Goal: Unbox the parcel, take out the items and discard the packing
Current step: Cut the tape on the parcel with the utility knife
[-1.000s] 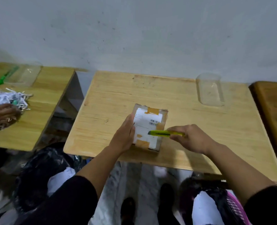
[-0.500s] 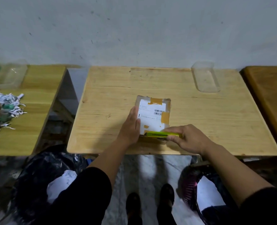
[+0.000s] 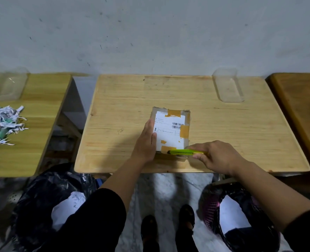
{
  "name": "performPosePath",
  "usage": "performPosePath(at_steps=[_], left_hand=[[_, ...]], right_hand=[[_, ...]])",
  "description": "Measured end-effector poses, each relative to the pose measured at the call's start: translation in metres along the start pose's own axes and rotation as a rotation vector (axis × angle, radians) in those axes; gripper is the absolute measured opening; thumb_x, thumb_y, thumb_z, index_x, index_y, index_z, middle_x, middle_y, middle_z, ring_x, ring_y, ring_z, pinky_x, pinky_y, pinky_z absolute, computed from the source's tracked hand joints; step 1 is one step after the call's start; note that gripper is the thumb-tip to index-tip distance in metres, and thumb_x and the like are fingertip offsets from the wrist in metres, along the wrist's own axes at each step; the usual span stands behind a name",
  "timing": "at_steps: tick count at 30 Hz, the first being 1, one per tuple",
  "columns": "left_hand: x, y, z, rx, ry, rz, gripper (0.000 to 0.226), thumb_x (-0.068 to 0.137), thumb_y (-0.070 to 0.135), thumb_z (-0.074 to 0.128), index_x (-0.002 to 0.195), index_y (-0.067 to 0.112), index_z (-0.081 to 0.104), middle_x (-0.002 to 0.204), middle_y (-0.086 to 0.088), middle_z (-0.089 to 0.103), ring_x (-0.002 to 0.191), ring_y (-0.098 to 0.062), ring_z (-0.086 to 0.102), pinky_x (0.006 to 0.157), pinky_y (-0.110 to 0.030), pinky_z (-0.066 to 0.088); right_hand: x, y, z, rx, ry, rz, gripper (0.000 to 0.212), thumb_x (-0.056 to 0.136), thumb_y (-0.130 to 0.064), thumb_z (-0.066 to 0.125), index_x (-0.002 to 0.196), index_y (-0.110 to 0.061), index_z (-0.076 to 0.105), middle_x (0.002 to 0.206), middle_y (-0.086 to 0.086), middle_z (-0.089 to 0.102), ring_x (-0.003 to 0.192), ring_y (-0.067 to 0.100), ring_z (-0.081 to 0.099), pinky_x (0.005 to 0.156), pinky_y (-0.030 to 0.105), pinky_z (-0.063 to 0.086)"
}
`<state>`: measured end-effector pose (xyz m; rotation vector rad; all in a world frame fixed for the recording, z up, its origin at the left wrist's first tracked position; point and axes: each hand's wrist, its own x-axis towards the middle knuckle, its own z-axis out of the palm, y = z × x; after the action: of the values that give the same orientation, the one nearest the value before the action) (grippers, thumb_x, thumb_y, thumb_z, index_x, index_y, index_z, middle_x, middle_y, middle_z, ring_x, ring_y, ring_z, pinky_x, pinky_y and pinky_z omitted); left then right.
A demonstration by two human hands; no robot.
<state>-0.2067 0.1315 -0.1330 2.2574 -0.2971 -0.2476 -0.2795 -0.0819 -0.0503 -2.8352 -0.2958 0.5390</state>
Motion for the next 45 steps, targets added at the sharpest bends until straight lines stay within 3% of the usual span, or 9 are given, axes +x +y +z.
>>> performPosePath(at_steps=[9,14,17,19,22,25,39,43,45], left_hand=[[-0.001,0.006,-0.001,-0.013,-0.002,-0.029,0.051,0.1,0.017,0.023,0.148,0.015,0.006,0.158,-0.002,0.011,0.144,-0.015,0.014,0.111,-0.022,0.014],[0.0,0.004,0.002,-0.035,0.021,-0.047,0.05,0.101,0.018,0.022,0.148,0.015,0.007,0.158,-0.003,0.012,0.144,-0.016,0.014,0.109,-0.021,0.012],[-0.002,0.005,0.004,-0.041,0.026,-0.066,0.05,0.101,0.019,0.021,0.148,0.016,0.006,0.158,-0.003,0.01,0.144,-0.016,0.013,0.11,-0.022,0.012],[-0.005,0.008,0.008,-0.074,0.041,-0.084,0.05,0.101,0.02,0.021,0.148,0.017,0.004,0.158,-0.002,0.01,0.144,-0.016,0.013,0.109,-0.021,0.012],[-0.009,0.013,0.015,-0.121,0.073,-0.096,0.051,0.101,0.019,0.022,0.148,0.018,0.003,0.158,-0.001,0.013,0.143,-0.016,0.016,0.105,-0.018,0.013],[-0.008,0.012,0.017,-0.119,0.087,-0.1,0.051,0.102,0.019,0.023,0.148,0.019,0.002,0.157,-0.001,0.014,0.142,-0.015,0.017,0.103,-0.017,0.013],[-0.008,0.01,0.017,-0.105,0.085,-0.071,0.051,0.101,0.019,0.023,0.148,0.017,0.003,0.157,-0.002,0.015,0.142,-0.017,0.018,0.108,-0.022,0.016],[-0.007,0.01,0.017,-0.106,0.085,-0.068,0.051,0.101,0.019,0.024,0.148,0.017,0.004,0.157,-0.003,0.016,0.141,-0.017,0.02,0.106,-0.021,0.016],[-0.007,0.01,0.017,-0.108,0.083,-0.07,0.051,0.101,0.019,0.024,0.148,0.017,0.004,0.157,-0.002,0.016,0.141,-0.017,0.02,0.104,-0.019,0.016]], right_hand=[[-0.013,0.009,-0.007,-0.13,-0.038,0.027,0.038,0.093,-0.048,0.038,0.131,-0.05,0.04,0.12,-0.009,0.066,0.108,0.02,0.06,0.078,0.032,0.048],[-0.021,0.017,-0.007,0.109,-0.053,0.114,0.034,0.092,-0.04,0.048,0.126,-0.043,0.051,0.11,-0.001,0.071,0.099,0.023,0.063,0.079,0.033,0.05],[-0.023,0.017,-0.003,0.462,0.205,0.256,0.032,0.092,-0.03,0.053,0.123,-0.027,0.058,0.116,0.004,0.068,0.106,0.025,0.061,0.081,0.025,0.042],[-0.019,0.012,0.005,0.532,0.364,0.367,0.033,0.094,-0.026,0.05,0.126,-0.02,0.056,0.116,0.012,0.067,0.107,0.031,0.059,0.079,0.026,0.039],[-0.004,-0.002,0.023,0.669,0.423,0.54,0.034,0.096,-0.023,0.044,0.129,-0.014,0.052,0.107,0.02,0.066,0.102,0.037,0.058,0.08,0.034,0.042],[0.01,-0.006,0.039,0.847,0.459,0.628,0.033,0.095,-0.024,0.044,0.125,-0.015,0.056,0.087,0.008,0.059,0.084,0.029,0.056,0.08,0.039,0.046],[0.013,-0.007,0.045,1.019,0.502,0.618,0.036,0.094,-0.026,0.047,0.128,-0.037,0.051,0.089,-0.001,0.048,0.07,0.014,0.045,0.074,0.027,0.038],[0.015,-0.011,0.04,0.957,0.51,0.621,0.037,0.095,-0.025,0.045,0.129,-0.036,0.051,0.091,0.002,0.053,0.084,0.02,0.047,0.08,0.027,0.038],[0.015,-0.015,0.037,0.922,0.524,0.627,0.037,0.095,-0.024,0.044,0.131,-0.033,0.051,0.111,0.007,0.064,0.096,0.029,0.058,0.088,0.032,0.045]])
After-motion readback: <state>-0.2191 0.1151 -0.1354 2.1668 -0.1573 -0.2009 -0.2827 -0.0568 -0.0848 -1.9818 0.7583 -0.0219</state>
